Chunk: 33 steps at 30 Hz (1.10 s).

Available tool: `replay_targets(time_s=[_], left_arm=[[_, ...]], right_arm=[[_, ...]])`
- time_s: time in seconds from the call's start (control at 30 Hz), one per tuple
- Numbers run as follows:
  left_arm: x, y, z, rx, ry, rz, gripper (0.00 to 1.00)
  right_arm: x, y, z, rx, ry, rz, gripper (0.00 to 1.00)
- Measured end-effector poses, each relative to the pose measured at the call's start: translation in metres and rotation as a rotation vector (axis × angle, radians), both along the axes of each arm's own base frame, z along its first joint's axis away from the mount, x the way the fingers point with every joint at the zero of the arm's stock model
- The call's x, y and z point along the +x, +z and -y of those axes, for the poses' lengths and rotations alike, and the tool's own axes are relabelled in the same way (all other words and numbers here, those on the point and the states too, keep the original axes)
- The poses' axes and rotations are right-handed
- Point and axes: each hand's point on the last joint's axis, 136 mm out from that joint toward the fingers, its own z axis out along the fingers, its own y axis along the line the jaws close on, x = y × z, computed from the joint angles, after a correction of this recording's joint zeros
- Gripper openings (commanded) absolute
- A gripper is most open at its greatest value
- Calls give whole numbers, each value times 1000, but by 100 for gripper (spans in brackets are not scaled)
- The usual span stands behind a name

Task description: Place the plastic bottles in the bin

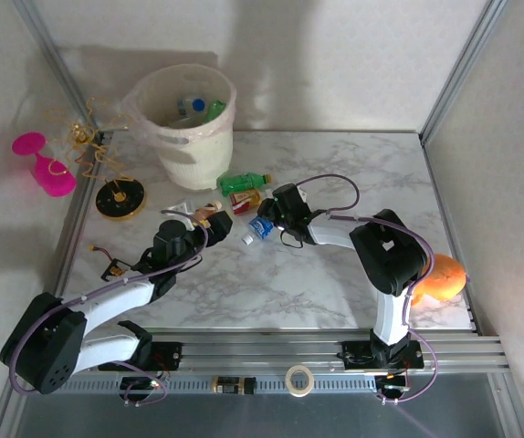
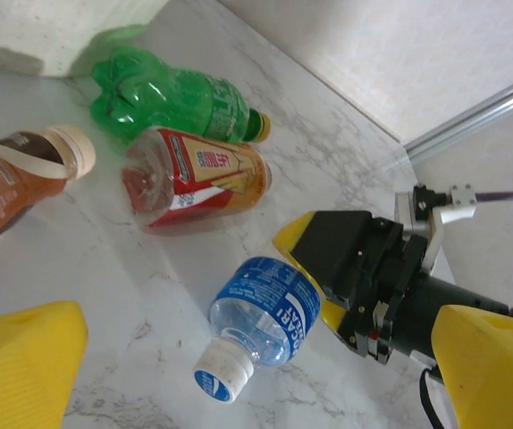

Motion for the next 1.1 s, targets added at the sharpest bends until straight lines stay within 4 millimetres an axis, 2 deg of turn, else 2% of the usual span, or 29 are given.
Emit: replay_targets(time_s=[0.1, 0.27, 0.5, 0.77, 0.9, 1.1], left_arm=[[-1, -1, 2, -1, -11, -3, 98], [-1, 2, 5, -9, -18, -1, 98], [-5, 4, 9, -9, -37, -3, 98], [-9, 6, 14, -17, -68, -4, 98], [-13, 6, 27, -35, -141, -1, 98], [-27, 6, 59, -64, -324, -7, 98]], right_arm=[[1, 0, 1, -6, 12, 0, 78], [8, -4, -5, 0, 19, -9, 77], [14, -1, -12, 25, 38, 14, 58], [-5, 3, 6, 49, 61, 11, 52], [-17, 20, 10, 67, 97, 33, 51], [-30, 75, 8, 132, 170, 143, 52]])
